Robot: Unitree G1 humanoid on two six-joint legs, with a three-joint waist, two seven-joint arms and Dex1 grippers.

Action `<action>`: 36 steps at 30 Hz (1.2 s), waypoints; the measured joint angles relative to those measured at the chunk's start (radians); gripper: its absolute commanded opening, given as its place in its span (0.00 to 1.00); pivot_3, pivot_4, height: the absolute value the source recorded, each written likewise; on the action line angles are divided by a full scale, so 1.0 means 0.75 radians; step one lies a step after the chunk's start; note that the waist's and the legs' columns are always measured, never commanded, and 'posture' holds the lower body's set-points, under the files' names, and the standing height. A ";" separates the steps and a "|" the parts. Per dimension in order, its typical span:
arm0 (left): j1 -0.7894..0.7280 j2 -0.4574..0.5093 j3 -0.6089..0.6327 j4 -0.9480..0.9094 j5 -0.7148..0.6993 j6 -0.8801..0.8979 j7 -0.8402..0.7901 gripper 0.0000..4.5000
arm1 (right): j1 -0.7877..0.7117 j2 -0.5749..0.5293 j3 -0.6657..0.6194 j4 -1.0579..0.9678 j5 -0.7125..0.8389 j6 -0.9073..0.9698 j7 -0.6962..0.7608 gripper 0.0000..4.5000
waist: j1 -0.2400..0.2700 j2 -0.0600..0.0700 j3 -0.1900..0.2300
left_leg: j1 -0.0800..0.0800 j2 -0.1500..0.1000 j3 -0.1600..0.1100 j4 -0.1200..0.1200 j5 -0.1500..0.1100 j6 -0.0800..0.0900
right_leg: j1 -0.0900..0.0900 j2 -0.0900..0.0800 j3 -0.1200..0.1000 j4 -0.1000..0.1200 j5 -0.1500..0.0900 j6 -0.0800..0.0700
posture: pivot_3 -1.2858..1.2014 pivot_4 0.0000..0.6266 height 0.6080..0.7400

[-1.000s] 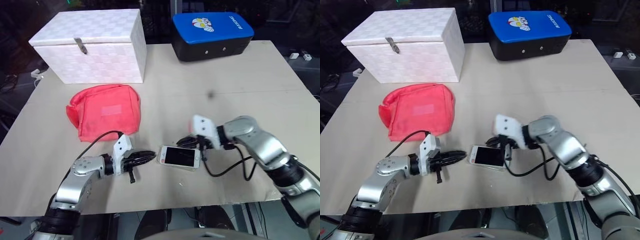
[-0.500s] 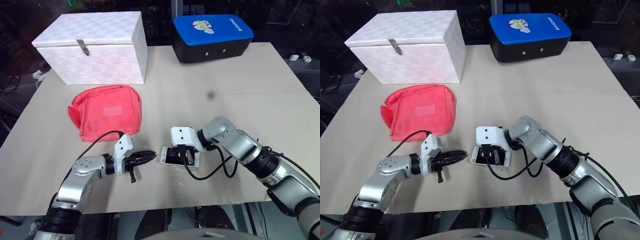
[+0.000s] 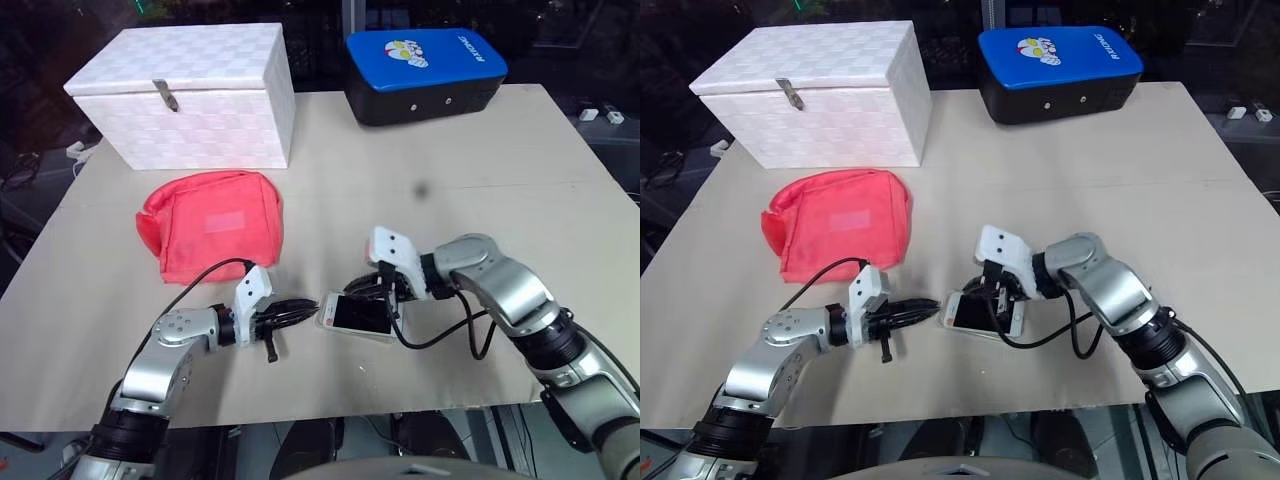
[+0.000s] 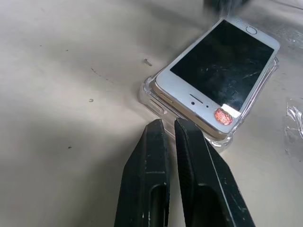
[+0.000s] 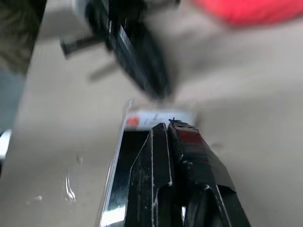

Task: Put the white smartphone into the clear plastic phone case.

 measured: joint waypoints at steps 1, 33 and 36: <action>0.000 0.000 -0.001 -0.001 -0.001 0.005 -0.001 0.07 | 0.012 -0.035 -0.026 -0.047 0.011 0.022 -0.015 0.00 | 0.002 0.000 0.000 | 0.000 0.000 0.000 0.000 0.000 0.000 | 0.000 0.000 0.000 0.000 0.000 0.000 | 0.52 0.24 1.00; 0.051 0.011 0.003 -0.087 -0.028 0.080 0.010 0.07 | 0.345 -0.396 0.174 -0.294 -0.091 -0.145 -0.097 0.00 | 0.005 -0.003 0.008 | 0.000 0.001 0.000 0.003 -0.001 0.001 | 0.003 0.000 -0.001 0.000 0.000 0.001 | 0.52 0.24 1.00; 0.009 0.007 0.002 -0.048 -0.025 0.069 0.009 0.07 | 0.303 -0.400 0.174 -0.259 -0.120 -0.145 -0.110 0.00 | 0.005 -0.003 0.008 | 0.000 0.001 0.000 0.004 -0.001 0.002 | 0.003 0.000 -0.002 0.000 0.000 0.001 | 0.52 0.24 1.00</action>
